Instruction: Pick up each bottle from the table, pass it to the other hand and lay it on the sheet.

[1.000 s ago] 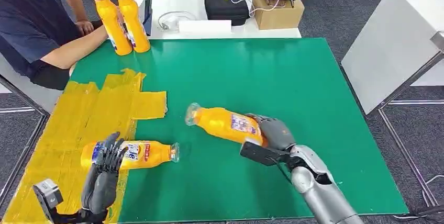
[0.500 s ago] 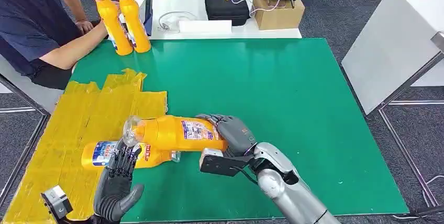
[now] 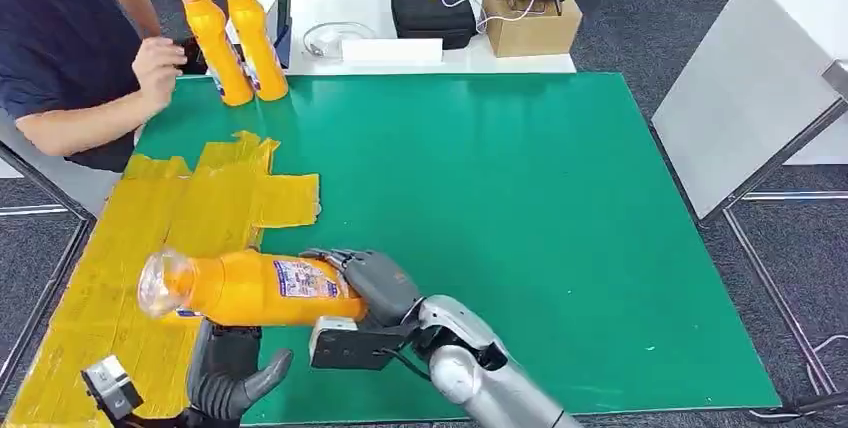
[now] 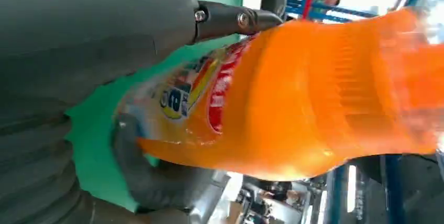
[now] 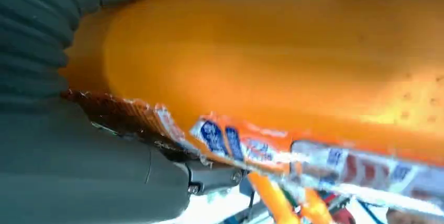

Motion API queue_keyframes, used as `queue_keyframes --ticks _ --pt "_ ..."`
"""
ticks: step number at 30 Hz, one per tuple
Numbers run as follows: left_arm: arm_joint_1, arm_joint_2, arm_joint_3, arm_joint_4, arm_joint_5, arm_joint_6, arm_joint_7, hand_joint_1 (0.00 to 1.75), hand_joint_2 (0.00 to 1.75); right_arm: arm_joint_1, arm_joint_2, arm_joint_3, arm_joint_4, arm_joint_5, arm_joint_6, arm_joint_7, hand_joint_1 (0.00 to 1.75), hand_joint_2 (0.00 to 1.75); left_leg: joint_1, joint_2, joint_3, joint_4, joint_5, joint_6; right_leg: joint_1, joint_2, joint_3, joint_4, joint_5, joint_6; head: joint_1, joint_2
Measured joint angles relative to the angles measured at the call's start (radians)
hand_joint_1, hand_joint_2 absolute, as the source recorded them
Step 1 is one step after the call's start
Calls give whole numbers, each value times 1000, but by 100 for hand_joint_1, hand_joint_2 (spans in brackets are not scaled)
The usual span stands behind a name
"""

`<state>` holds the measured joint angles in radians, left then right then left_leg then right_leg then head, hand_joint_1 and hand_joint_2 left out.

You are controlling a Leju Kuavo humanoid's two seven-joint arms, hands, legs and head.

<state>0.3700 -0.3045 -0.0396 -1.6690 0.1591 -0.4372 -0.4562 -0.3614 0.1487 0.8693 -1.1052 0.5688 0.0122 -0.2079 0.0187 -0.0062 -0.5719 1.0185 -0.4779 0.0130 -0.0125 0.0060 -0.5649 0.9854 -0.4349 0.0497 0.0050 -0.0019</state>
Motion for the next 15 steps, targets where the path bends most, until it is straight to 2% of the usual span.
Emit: queue_keyframes --ticks 9,10,11,15 --pt "-7 11 0 1 29 28 -7 0 175 1 94 90 126 -16 7 -50 175 175 0 1 -1 0 0 0 0 0 -2 0 0 0 0 0" --pt "-5 11 4 1 29 29 -9 126 175 -1 103 100 140 -16 7 -54 175 175 0 2 -1 0 0 0 0 0 -2 0 0 0 0 0" --pt "-5 11 8 1 28 31 -10 175 175 -5 108 107 153 -16 6 -58 175 175 0 2 -1 0 0 0 0 0 -2 0 0 0 0 0" --pt "1 12 16 1 23 43 -14 175 175 -14 120 122 185 -18 6 -65 175 175 0 2 -1 0 0 0 0 1 -2 0 0 0 0 0"
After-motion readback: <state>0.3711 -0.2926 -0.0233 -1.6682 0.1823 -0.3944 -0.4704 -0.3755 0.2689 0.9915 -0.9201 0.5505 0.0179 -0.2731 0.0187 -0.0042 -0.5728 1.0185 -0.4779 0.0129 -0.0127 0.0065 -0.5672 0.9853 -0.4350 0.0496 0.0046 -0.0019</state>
